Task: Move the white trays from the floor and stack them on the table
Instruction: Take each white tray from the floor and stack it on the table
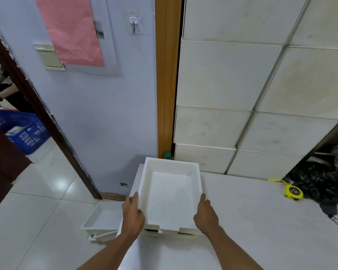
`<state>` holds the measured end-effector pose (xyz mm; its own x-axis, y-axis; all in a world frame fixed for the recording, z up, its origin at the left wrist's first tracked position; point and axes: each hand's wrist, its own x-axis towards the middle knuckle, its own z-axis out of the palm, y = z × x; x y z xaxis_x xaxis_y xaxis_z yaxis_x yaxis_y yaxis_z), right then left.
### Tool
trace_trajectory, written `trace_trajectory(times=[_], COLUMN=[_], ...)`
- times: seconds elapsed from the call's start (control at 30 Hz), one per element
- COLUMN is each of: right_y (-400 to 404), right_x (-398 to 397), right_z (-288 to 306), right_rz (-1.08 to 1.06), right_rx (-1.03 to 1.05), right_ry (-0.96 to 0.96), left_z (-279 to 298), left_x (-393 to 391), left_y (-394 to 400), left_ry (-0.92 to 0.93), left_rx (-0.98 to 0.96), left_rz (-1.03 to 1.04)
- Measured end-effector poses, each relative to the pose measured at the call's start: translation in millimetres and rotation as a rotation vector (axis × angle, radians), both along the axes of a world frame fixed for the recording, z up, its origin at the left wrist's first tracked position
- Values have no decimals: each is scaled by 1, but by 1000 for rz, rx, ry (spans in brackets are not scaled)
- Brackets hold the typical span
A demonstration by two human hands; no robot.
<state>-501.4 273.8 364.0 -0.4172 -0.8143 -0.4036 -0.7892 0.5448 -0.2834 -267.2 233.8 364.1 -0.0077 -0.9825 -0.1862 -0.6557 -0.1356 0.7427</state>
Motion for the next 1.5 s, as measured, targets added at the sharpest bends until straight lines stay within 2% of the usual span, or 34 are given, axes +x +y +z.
trace_trajectory(times=[0.23,0.37,0.5,0.6,0.7,0.83,0.93,1.27,1.5], right_y=[-3,-3,-2,-2,-11,-32,-52,-127,-177], right_x=[4,6,9,20,33,58,84,224,323], right_z=[-1,-4,-1,4,12,17,19,19,-9], right_rz=[25,6,-3,-15,-16,27,88,324,469], right_rx=[42,85,104,125,55,-25,-37,-157,-34], right_ry=[80,16,0,88,240,278,290,246,143], left_z=[-11,-9,-9,-8,-7,-7,-3,-8,-36], left_x=[10,14,22,25,29,44,64,180,251], left_y=[-3,-9,-22,-29,-30,-35,-44,-86,-124], left_ry=[24,4,112,165,269,356,405,340,270], left_rx=[104,131,190,273,391,444,441,468,520], left_rz=[-17,-46,-70,-89,4,95,124,202,287])
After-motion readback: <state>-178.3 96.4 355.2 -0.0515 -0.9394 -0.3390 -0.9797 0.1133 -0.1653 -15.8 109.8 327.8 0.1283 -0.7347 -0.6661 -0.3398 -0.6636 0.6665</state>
